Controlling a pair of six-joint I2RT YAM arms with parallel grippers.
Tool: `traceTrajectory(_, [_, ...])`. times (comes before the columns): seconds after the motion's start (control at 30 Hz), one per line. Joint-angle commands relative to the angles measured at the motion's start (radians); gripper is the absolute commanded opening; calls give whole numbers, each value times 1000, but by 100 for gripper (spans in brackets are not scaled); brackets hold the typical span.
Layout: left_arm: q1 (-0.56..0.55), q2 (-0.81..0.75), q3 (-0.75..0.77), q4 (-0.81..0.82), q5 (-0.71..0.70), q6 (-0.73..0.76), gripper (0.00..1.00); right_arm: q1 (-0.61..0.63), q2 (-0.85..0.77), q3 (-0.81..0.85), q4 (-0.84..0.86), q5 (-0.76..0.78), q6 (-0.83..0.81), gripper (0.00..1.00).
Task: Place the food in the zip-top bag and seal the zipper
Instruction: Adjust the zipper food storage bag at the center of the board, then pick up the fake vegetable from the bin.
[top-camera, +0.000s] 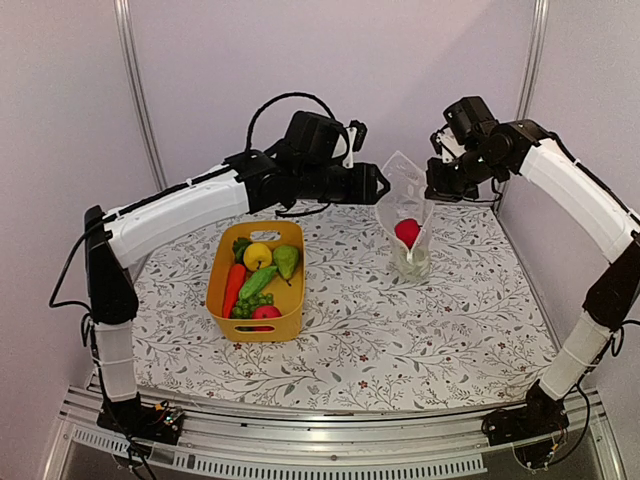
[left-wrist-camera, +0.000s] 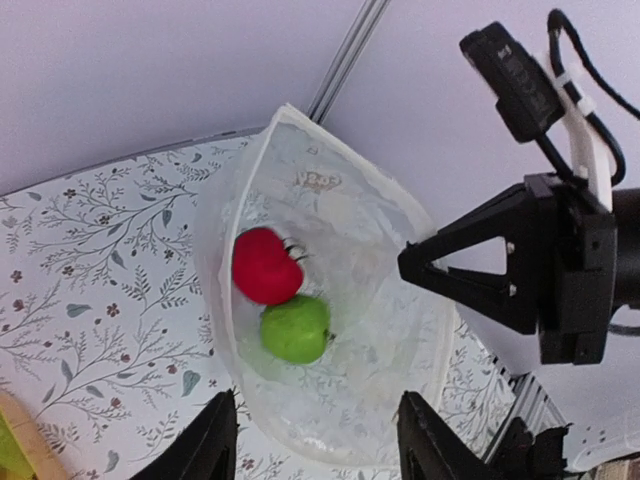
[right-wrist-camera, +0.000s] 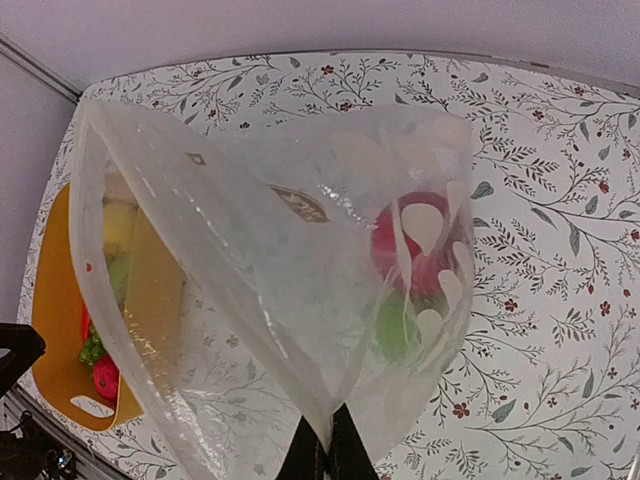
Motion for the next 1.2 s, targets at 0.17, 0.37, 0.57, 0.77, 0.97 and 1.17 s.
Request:
traceTrajectory(0.17, [-4,-291,-424,27,-97,9,74,70,2,-160,111,-85,-53,0])
traceTrajectory(0.37, [70,-417,-642,-49,-162,-33,75,109,10,-255,157,-136,-45,0])
traceTrajectory(0.57, [155,-511,-793,-145,-133,-46,75,140,-2,-305,196,-195,-13,0])
traceTrajectory(0.77, [172,-574,-886,-218,-86,-14,76,165,9,-317,214,-241,7,0])
traceTrajectory(0.97, [173,-546,-899,-355,2,-12,77,168,19,-305,206,-247,0,0])
traceTrajectory(1.17, [172,-507,-925,-380,44,-96,84,168,17,-299,193,-242,-18,0])
